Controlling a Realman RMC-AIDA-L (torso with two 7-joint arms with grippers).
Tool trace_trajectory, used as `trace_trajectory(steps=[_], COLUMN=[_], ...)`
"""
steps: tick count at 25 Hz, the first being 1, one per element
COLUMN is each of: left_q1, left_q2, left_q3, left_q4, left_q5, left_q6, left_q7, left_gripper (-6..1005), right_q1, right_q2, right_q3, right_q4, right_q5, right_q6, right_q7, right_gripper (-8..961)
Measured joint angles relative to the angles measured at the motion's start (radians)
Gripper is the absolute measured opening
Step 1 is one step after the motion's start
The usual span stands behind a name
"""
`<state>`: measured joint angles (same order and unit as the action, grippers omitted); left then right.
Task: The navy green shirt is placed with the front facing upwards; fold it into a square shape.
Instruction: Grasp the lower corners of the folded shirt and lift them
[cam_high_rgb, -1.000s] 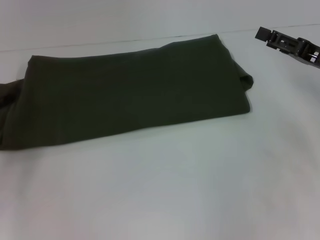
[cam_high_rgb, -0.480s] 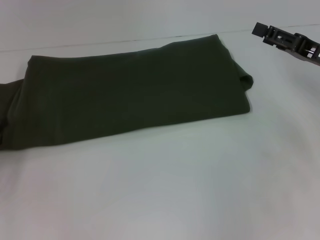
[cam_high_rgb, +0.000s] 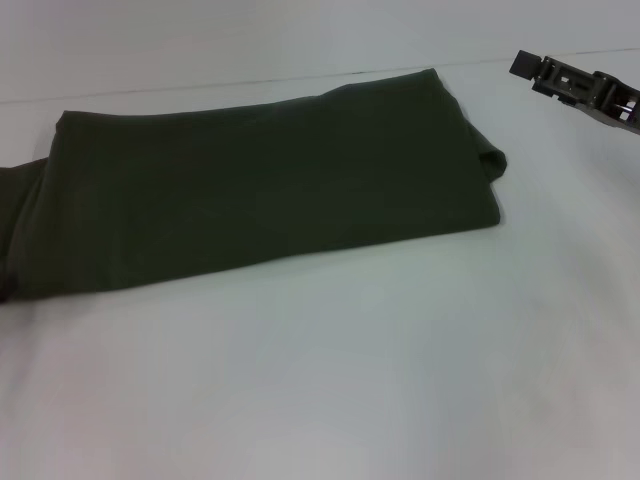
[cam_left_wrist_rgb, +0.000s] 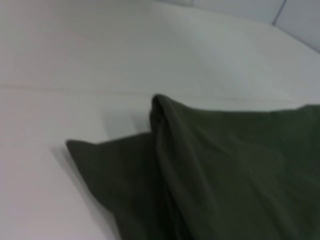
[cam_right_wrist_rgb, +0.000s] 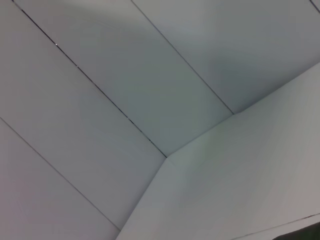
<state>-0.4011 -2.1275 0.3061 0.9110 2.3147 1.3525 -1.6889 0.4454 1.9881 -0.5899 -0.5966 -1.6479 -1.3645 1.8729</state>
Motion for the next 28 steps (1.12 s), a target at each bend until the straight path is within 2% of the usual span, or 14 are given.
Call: trace_trajectory(steps=[8,19,28], left_q1=[-0.024,-0.059,-0.062], left_q2=[0.009,0.017,0.019], left_q3=[0.008,0.033,0.037], left_q4=[-0.009,-0.07,-0.072], left_q5=[0.067,0.069,0.099], left_q6=[0.026,-0.074,-0.079], left_q7=[-0.018,-0.008,-0.011], left_gripper=[949,948,916], right_q1=[0.008,0.009,0.003], right_q2=[-0.003,-0.002,0.003], right_q3=[-0.009,-0.006,-0.001], right_q4=[-0.002,0.0,-0.005], right_q5=[-0.001,-0.001,-0.001], right_q6=[-0.003,-0.007,-0.011], right_q7=[0.011,0.022,0.026], right_gripper=[917,912,907])
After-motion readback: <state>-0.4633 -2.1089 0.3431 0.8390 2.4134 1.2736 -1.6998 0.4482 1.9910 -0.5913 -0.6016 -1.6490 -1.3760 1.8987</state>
